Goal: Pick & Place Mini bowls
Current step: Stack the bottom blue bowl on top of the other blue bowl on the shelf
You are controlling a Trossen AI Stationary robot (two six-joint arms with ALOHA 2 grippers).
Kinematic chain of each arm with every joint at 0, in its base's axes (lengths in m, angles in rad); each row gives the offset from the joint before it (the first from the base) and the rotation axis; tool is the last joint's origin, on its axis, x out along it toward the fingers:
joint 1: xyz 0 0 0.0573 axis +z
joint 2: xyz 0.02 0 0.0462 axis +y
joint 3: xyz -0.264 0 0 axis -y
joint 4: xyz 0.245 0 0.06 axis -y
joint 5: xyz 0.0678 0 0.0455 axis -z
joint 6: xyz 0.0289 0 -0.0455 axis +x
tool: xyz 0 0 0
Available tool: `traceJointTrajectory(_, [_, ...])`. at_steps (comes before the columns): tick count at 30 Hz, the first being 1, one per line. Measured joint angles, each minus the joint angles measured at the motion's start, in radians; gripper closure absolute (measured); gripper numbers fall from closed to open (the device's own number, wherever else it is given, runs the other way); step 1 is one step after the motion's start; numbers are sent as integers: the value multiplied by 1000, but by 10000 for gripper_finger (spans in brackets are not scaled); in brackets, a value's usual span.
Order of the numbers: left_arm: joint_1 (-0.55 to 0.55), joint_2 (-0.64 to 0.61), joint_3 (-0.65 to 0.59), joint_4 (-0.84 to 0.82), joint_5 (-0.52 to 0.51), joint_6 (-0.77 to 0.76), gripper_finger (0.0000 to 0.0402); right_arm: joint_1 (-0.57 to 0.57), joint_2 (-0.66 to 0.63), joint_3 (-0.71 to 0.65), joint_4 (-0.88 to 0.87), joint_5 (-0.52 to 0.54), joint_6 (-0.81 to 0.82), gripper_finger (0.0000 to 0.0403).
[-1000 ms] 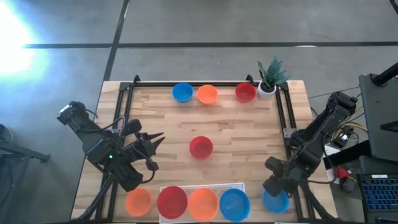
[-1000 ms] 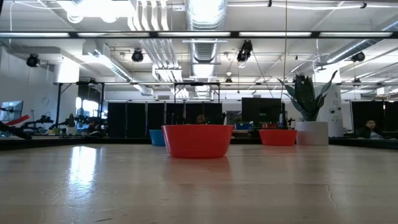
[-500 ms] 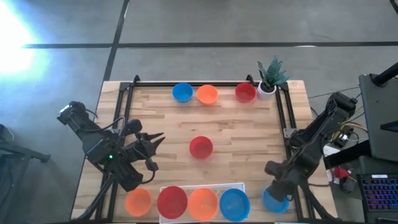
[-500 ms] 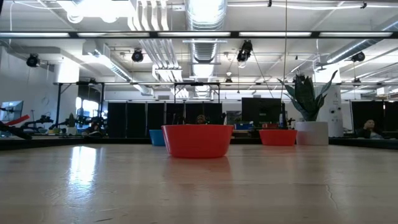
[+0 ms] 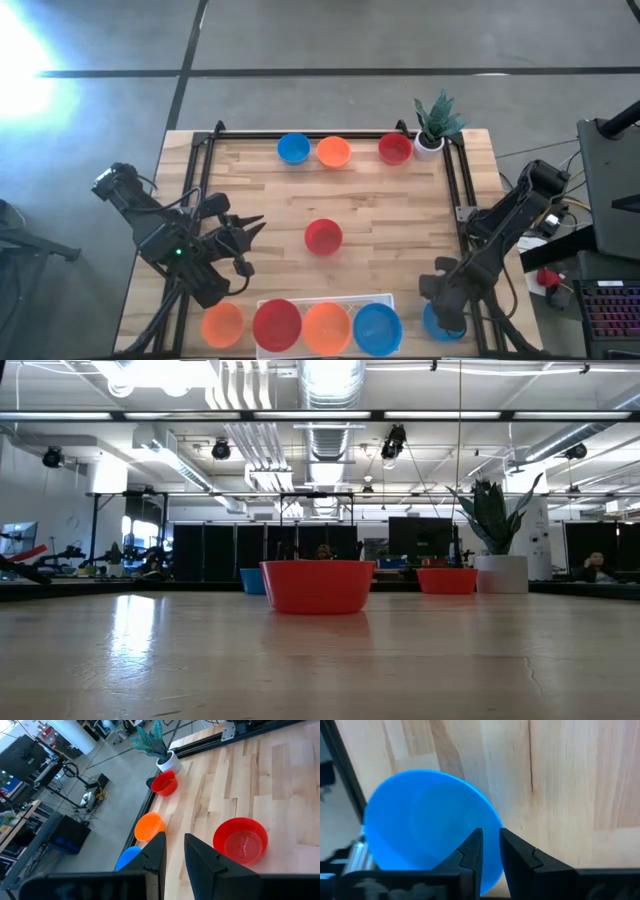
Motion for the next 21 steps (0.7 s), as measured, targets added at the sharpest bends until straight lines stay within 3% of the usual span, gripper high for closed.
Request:
traceJointTrajectory(9, [0,0,0,3,0,0,337,0,27,0,1,1,-64,342])
traceJointTrajectory(21, [0,0,0,4,-1,0,337,0,-33,0,-4,3,-60,351])
